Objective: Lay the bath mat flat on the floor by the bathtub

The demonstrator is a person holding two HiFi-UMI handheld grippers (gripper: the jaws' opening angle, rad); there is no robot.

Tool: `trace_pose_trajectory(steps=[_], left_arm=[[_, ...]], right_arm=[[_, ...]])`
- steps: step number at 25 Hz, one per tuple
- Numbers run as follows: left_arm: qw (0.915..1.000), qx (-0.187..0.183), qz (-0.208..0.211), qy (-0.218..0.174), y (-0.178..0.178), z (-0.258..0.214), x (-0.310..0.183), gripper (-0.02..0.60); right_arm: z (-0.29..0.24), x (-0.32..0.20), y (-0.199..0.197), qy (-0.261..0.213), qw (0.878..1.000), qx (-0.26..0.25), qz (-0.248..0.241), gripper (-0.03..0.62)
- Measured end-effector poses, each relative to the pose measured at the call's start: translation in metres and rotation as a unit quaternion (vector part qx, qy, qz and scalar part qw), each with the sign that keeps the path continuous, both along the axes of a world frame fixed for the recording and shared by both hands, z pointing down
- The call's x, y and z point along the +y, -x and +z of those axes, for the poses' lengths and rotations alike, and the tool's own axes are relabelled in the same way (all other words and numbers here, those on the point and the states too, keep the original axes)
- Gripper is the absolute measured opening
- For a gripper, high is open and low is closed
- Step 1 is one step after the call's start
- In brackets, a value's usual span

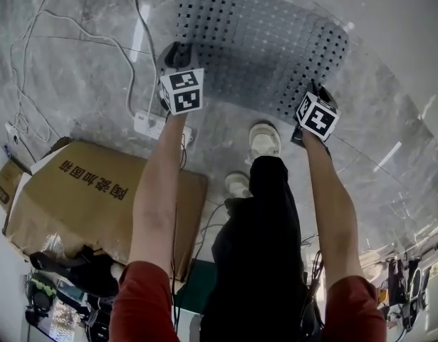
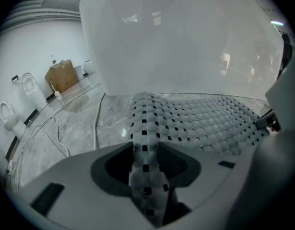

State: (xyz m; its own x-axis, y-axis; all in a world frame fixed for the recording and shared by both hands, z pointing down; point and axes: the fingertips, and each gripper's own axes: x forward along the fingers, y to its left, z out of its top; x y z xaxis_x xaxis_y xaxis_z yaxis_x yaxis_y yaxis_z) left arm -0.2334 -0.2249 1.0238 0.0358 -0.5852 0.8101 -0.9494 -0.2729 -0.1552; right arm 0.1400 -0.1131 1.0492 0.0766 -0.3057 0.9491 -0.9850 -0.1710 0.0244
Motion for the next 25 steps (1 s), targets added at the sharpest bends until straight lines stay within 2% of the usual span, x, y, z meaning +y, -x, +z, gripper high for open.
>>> trace_pose_trajectory(steps=[5,7,9,12,19,25], left_arm=[[0.9999,-0.002,-0.014,-0.003,0.003,-0.004,-0.001,0.177],[0.9997,-0.003,-0.025,-0.004,0.005,-0.008,0.001,0.190],[0.9996,-0.006,-0.027,-0.007,0.008,-0.016,0.004,0.201],[0.9995,-0.003,-0.031,-0.011,0.009,-0.032,0.007,0.214],[0.9995,0.017,-0.011,-0.022,-0.010,-0.106,0.016,0.225],[0.9986,0.045,0.000,-0.028,-0.038,-0.187,0.038,0.225]], right_arm=[[-0.004,-0.002,-0.003,-0.014,1.000,0.012,0.007,0.157],[-0.008,-0.001,-0.002,-0.018,1.000,0.005,0.009,0.192],[-0.013,0.000,0.002,-0.020,1.000,-0.003,0.002,0.231],[-0.027,0.000,0.008,-0.030,0.999,-0.005,-0.018,0.249],[-0.089,0.001,0.017,-0.062,0.998,-0.024,-0.003,0.250],[-0.170,0.015,0.026,-0.075,0.997,-0.034,0.003,0.250]])
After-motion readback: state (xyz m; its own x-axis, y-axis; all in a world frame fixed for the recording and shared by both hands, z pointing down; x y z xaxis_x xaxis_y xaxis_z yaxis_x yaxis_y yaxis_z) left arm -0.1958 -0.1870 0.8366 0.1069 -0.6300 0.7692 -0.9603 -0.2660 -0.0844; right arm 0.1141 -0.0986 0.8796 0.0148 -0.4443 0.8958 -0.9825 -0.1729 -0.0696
